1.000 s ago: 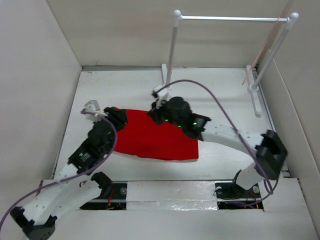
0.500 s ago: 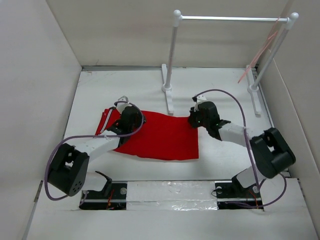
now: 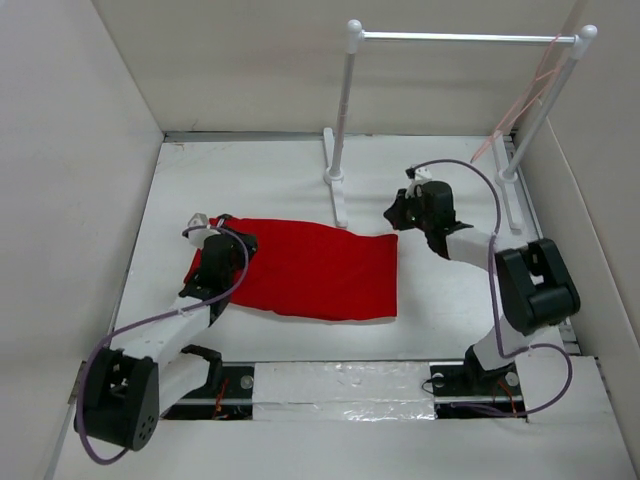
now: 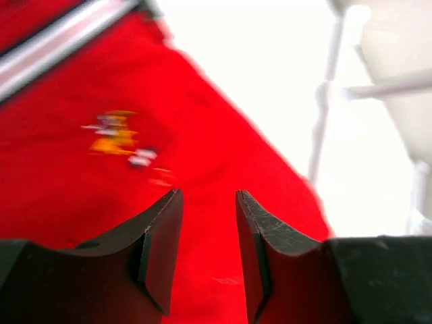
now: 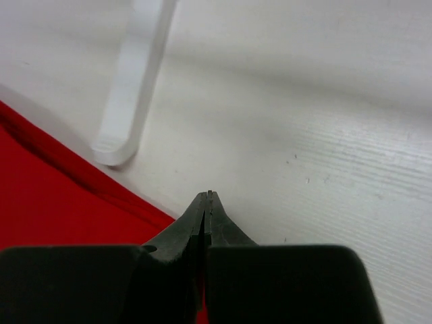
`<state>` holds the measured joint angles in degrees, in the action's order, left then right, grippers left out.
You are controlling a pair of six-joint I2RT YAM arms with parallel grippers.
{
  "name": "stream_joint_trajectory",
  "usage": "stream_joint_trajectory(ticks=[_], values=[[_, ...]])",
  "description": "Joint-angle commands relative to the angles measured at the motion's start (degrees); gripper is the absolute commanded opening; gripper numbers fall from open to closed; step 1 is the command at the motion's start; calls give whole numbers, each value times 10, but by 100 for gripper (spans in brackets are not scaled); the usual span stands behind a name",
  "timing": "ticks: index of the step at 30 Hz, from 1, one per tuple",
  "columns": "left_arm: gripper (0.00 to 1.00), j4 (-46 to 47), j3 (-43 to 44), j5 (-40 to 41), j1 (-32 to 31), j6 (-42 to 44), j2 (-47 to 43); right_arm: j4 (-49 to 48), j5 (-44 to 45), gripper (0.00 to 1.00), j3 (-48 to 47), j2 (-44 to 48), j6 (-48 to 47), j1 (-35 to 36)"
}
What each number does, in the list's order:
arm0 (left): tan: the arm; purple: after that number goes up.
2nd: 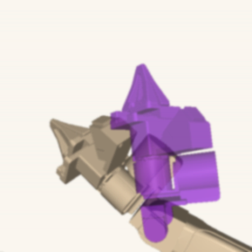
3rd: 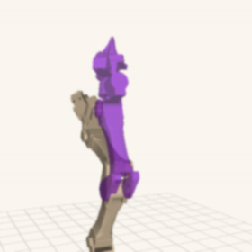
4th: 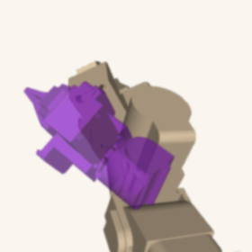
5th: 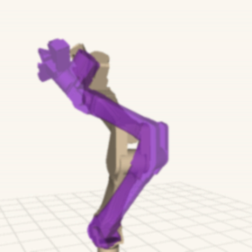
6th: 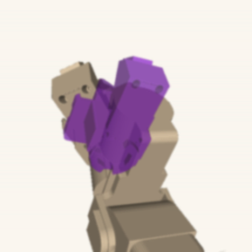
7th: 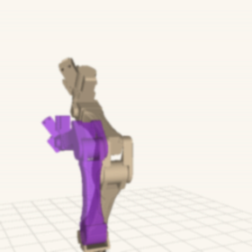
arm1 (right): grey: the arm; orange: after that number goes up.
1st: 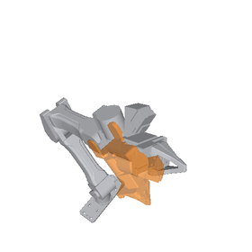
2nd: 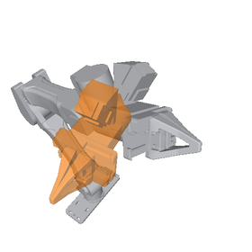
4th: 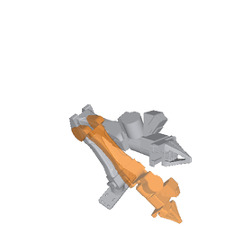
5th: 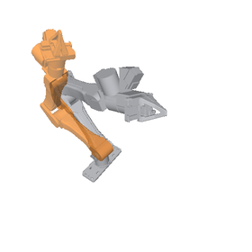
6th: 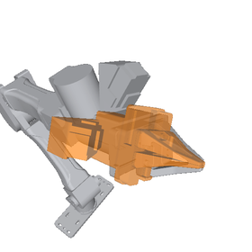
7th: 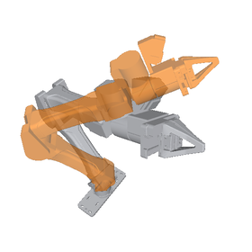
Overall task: Place the trousers on the hanger
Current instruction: Fold the trousers at the center of the board, then pick up the hanger from the clothesline.
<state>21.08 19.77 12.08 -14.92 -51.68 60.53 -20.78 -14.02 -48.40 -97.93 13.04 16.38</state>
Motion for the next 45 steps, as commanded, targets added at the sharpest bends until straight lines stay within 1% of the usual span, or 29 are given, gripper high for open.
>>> stream_joint_trajectory(ticks=[1, 2, 4, 6, 7, 9, 10, 13, 14, 16, 18, 20, 22, 24, 28, 30, 31, 32, 34, 35, 36, 37, 38, 39, 40, 41, 42, 44, 45], values=[[34, 12, 29, 7, -41, 21, -53, -5, 4, 0, 12, 130, -28, 22], [34, 8, 35, 8, -55, 25, -59, 2, 8, 0, 29, 156, -26, 29], [32, 2, 54, 11, -99, 31, -55, -1, 13, 0, 91, 212, -17, 69], [29, 6, 62, 8, -142, 37, -36, 3, 25, 0, 130, 238, -5, 101], [29, 7, 64, -2, -157, 40, -27, 2, 36, 0, 171, 249, 2, 124], [27, 14, 74, -14, -190, 44, 10, -11, 35, 0, 210, 274, 21, 136], [27, 16, 77, -21, -224, 46, 23, -16, 36, 0, 239, 279, 25, 136], [27, 31, 98, -39, -275, 54, 91, -43, 41, 0, 264, 262, 34, 136], [27, 40, 102, -42, -281, 57, 110, -58, 36, 0, 275, 253, 36, 117], [27, 43, 115, -45, -281, 53, 157, -83, 18, 0, 291, 223, 46, 102], [28, 57, 115, -38, -256, 51, 194, -111, 12, 0, 320, 212, 64, 89], [30, 64, 113, -32, -217, 45, 212, -117, 24, 0, 338, 216, 78, 89], [31, 72, 105, -22, -195, 37, 219, -116, 36, 0, 359, 229, 84, 89], [32, 77, 97, -14, -174, 35, 207, -96, 46, 0, 372, 244, 88, 89], [33, 70, 84, 25, -162, 29, 166, -24, 71, 0, 365, 309, 82, 89], [33, 70, 82, 26, -162, 33, 137, 38, 72, 0, 350, 369, 69, 95], [33, 71, 84, 25, -176, 36, 128, 65, 73, 0, 336, 392, 63, 101], [32, 72, 86, 32, -189, 46, 117, 116, 82, 0, 305, 443, 52, 101], [30, 71, 104, 46, -212, 62, 93, 151, 101, 15, 268, 490, 40, 108], [26, 74, 119, 49, -232, 84, 83, 181, 132, 35, 225, 525, 27, 114], [21, 75, 128, 51, -244, 97, 79, 196, 146, 48, 200, 536, 19, 114], [15, 77, 139, 56, -255, 112, 78, 206, 170, 59, 174, 542, 9, 114], [5, 82, 148, 59, -279, 130, 78, 237, 213, 66, 147, 544, -13, 114], [0, 81, 169, 66, -293, 162, 83, 244, 237, 66, 95, 543, -25, 109], [0, 79, 181, 86, -307, 177, 86, 247, 254, 58, 69, 534, -37, 103], [0, 79, 188, 102, -321, 193, 90, 251, 284, 33, 43, 525, -64, 98], [0, 82, 196, 133, -348, 215, 96, 251, 300, 0, -6, 504, -76, 82], [0, 104, 197, 142, -365, 236, 100, 245, 339, 0, -53, 474, -104, 56], [0, 110, 196, 137, -365, 247, 105, 249, 343, 0, -79, 457, -112, 38]])
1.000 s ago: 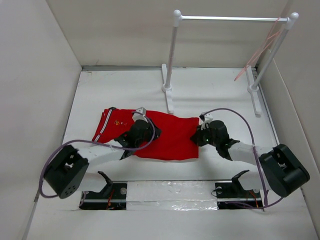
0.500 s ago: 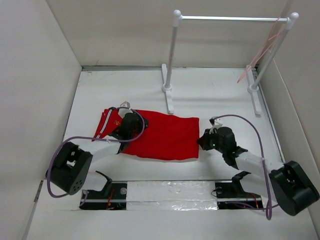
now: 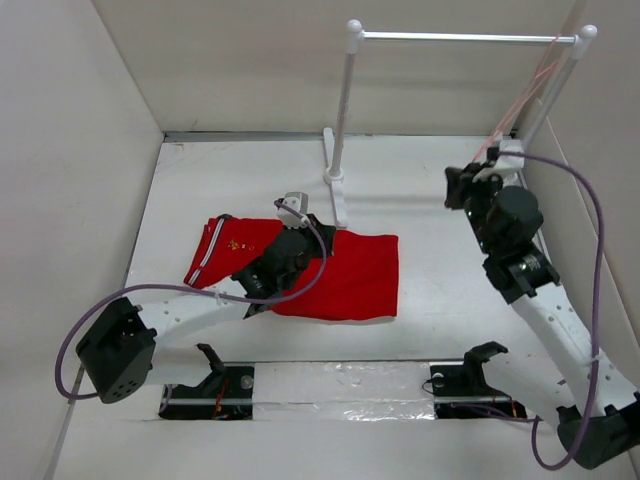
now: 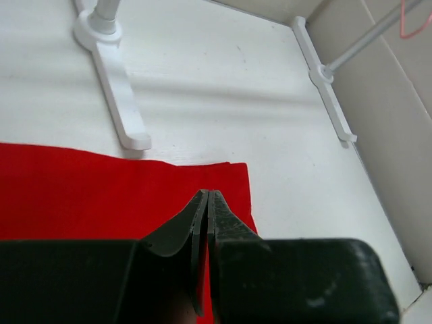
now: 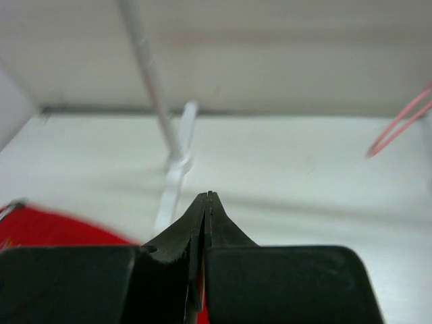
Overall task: Place the trousers on the hanger
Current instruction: Pick up the hanger from the clothesline.
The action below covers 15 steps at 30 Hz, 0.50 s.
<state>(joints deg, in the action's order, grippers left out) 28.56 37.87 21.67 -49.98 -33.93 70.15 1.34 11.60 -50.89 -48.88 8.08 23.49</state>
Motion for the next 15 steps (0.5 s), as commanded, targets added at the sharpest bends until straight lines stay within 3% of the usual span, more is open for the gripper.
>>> stream_joint_trajectory(ticks=[1, 5, 7, 8, 9, 12, 15], values=[[0, 39, 14, 20, -14, 83, 10, 29, 94, 0, -102, -68, -70, -72], [0, 46, 8, 5, -14, 98, 13, 37, 64, 0, -207, -152, -75, -187], [3, 53, -2, -16, -14, 99, 4, 45, 66, 17, -248, -189, -73, -227], [10, 56, -5, -22, -14, 103, -1, 53, 64, 30, -290, -208, -70, -257], [14, 57, -9, -26, -14, 103, -10, 53, 66, 54, -307, -244, -70, -270], [24, 63, -17, -49, -20, 104, -19, 88, 30, 71, -394, -326, -68, -316], [25, 62, -16, -55, -25, 106, -21, 117, -35, 74, -460, -378, -68, -342]])
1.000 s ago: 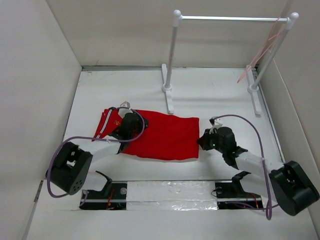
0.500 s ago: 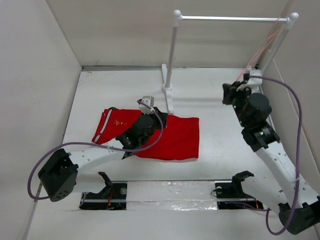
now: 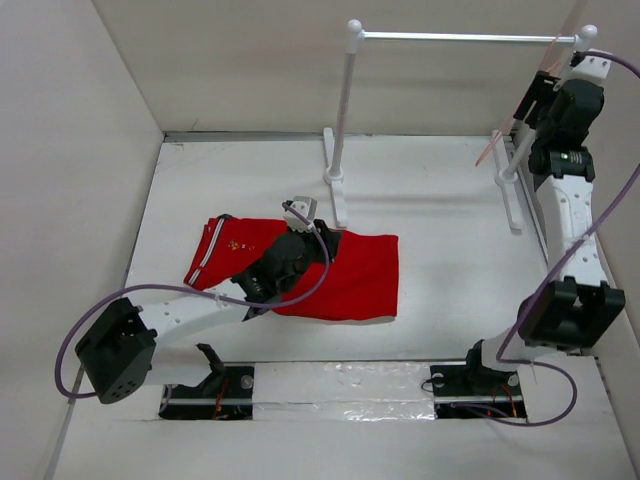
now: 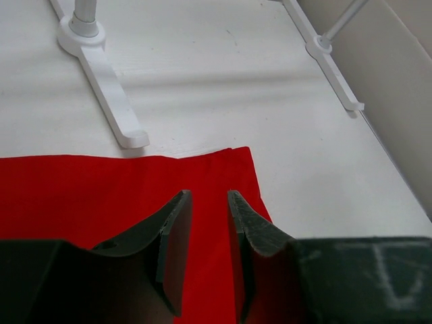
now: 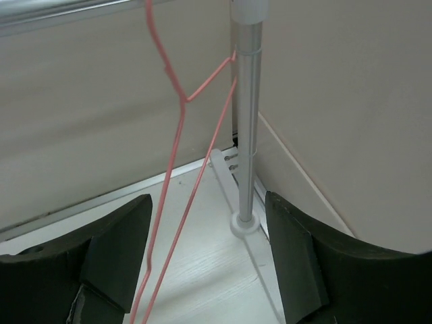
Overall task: Place the trousers on the hanger
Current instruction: Pick up the hanger from the clothesline.
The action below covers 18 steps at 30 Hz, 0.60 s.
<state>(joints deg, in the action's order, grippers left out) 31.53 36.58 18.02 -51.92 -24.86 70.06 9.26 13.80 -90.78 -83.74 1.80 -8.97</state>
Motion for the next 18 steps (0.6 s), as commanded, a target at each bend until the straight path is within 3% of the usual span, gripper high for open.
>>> stream_joint_trajectory(ticks=[1, 11, 18], values=[[25, 30, -2, -18, -5, 14, -19, 42, -69, 74, -73, -59, -4, -18], [26, 33, 1, -27, -5, 11, -12, 25, -213, 63, -97, -149, 48, -48], [25, 37, 0, -28, -5, 10, -5, -24, -231, 30, -33, -129, 65, -54]])
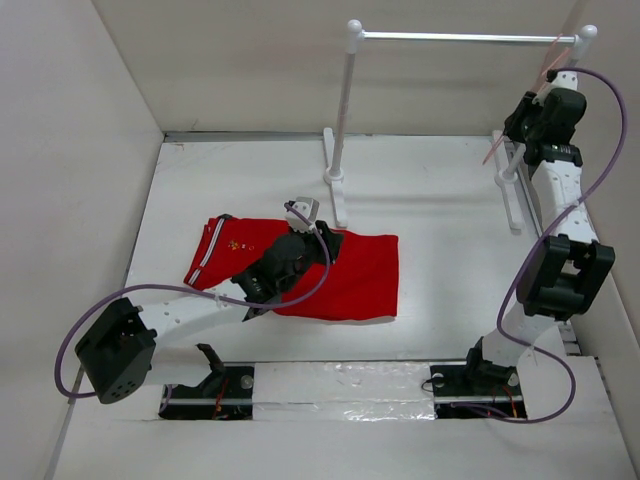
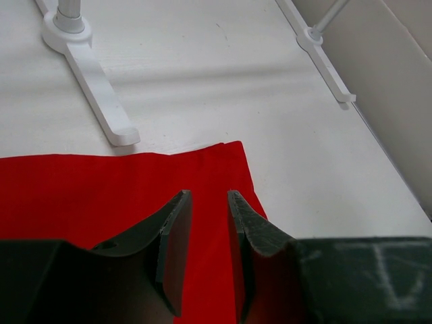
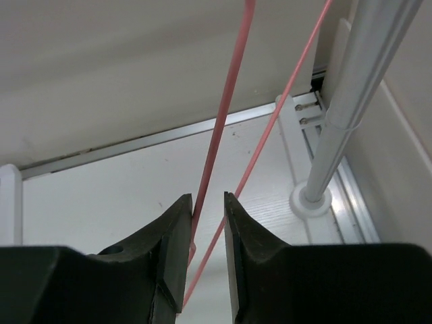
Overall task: Place the trousers on the hanger
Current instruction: Pick up the hanger from the clothesline.
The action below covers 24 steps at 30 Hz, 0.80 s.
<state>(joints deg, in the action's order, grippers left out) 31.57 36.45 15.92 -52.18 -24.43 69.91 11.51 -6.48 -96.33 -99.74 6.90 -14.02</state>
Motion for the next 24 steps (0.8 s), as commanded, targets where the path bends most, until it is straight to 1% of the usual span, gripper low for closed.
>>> stream_joint_trajectory(ticks=[1, 2, 4, 7, 8, 9, 12, 17, 24], values=[[25, 37, 3, -7, -3, 7, -3, -51, -27, 28, 29, 33, 14, -4], [25, 35, 4, -7, -3, 7, 0, -60, -27, 27, 35, 36, 14, -4], [25, 33, 6, -11, -3, 5, 2, -63, -28, 22, 42, 37, 14, -9], [25, 38, 2, -11, -3, 4, -1, -64, -35, 22, 49, 39, 11, -14], [25, 38, 2, -9, -3, 5, -1, -64, -37, 18, 51, 39, 10, -14], [24, 37, 2, -8, -3, 5, -2, -65, -41, 8, 52, 40, 10, -14], [24, 37, 2, -10, -3, 3, -4, -71, -45, 0, 56, 53, 6, -14], [24, 36, 5, -13, -3, 3, 3, -125, -57, 0, 88, 110, 5, -14], [25, 39, 6, -17, -3, 3, 1, -126, -77, 0, 119, 169, 7, -9]])
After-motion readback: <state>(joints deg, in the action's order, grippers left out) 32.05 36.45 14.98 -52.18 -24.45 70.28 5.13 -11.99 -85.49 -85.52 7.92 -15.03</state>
